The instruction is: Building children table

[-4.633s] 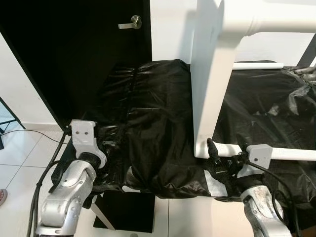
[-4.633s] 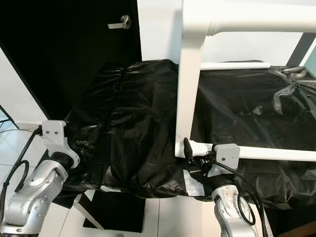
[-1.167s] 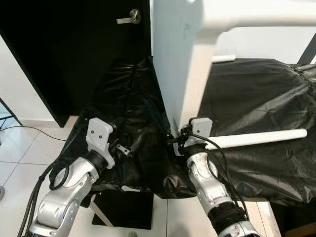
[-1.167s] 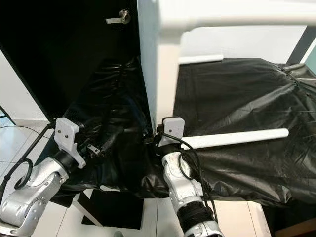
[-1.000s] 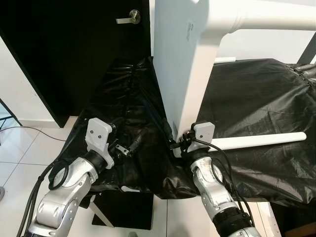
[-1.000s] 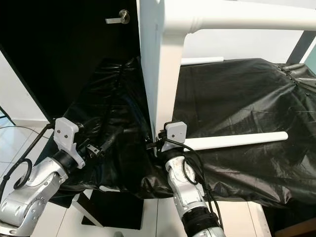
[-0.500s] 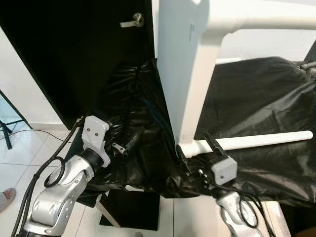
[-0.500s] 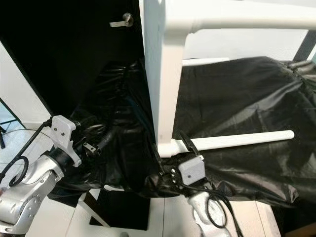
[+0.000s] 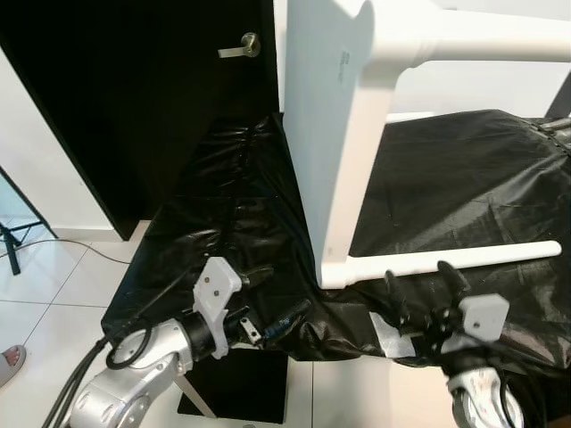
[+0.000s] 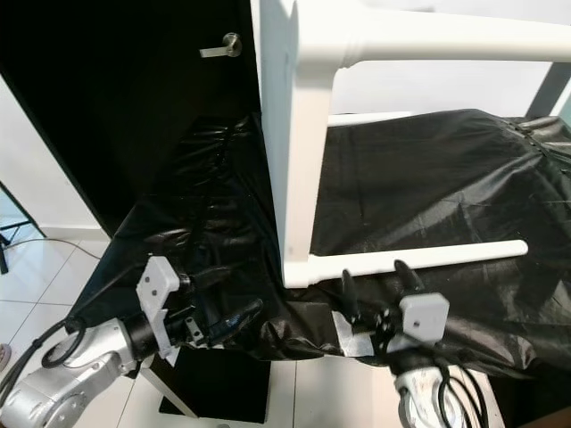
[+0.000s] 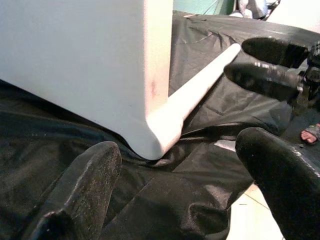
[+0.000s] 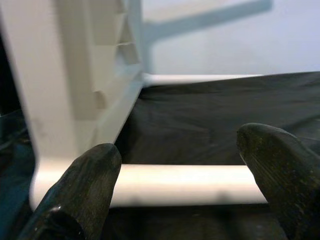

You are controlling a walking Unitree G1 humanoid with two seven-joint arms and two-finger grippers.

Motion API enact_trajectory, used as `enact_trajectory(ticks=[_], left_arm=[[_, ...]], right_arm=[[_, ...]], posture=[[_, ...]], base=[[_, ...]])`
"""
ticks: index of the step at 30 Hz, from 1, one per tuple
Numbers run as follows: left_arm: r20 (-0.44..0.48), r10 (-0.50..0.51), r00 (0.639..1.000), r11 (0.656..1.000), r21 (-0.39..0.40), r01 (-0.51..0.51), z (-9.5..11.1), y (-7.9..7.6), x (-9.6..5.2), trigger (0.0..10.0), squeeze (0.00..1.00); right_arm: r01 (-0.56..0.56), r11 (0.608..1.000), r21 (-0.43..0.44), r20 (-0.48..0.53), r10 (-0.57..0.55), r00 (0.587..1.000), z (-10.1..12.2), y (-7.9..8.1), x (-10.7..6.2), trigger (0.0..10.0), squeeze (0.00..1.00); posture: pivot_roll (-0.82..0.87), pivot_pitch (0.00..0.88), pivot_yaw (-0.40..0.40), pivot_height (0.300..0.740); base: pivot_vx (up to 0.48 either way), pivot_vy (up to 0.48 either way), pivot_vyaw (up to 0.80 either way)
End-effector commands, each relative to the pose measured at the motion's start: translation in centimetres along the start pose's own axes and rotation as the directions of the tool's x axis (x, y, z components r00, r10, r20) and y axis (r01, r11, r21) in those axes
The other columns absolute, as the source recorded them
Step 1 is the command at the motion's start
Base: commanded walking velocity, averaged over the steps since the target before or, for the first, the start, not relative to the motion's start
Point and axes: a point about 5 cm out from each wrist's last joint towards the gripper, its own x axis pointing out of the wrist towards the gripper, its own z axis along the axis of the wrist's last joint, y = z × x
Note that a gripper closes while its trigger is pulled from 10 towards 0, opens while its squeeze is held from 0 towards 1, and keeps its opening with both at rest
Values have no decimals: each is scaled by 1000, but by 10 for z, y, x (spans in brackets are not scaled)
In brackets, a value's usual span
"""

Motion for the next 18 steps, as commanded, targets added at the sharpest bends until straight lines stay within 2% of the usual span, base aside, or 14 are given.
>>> enact_trajectory(ticks=[1, 3, 4, 8, 13, 16, 18], left_arm=[[-8, -51, 999, 999, -1, 51, 0, -6, 3, 10000, 0], [-10, -66, 998, 998, 4, 66, -1, -9, 6, 10000, 0], [-12, -79, 997, 997, 1, 79, -1, -10, 8, 10000, 0], [-7, -90, 996, 996, 15, 90, 3, -9, 9, 10000, 0], [-9, -75, 997, 997, 21, 75, 6, -5, 5, 10000, 0], [-9, -58, 998, 998, 23, 59, 6, -3, 5, 10000, 0], [-8, -56, 998, 998, 24, 56, 6, -3, 4, 10000, 0]], right_arm=[[38, 999, 23, -19, -38, 999, -1, -4, 5, 10000, 0], [78, 996, 48, -44, -76, 996, -4, -5, 14, 10000, 0], [104, 994, 31, -50, -102, 994, -4, -5, 23, 10000, 0], [115, 991, 62, -95, -109, 989, -10, 3, 50, 10000, 0], [79, 997, -2, -192, -78, 978, -23, 10, 76, 10000, 0], [19, 1000, 25, -185, -14, 983, -19, 25, 94, 10000, 0], [-32, 998, 51, -196, 42, 980, -20, 36, 96, 10000, 0]], posture=[[48, 0, 42, 740], [49, 0, 41, 740], [49, 0, 41, 740], [52, 0, 43, 740], [72, 0, 46, 740], [80, 0, 40, 740], [82, 0, 38, 740]], base=[[0, 0, 0], [0, 0, 0], [0, 0, 0], [0, 0, 0], [0, 0, 0], [0, 0, 0], [0, 0, 0]])
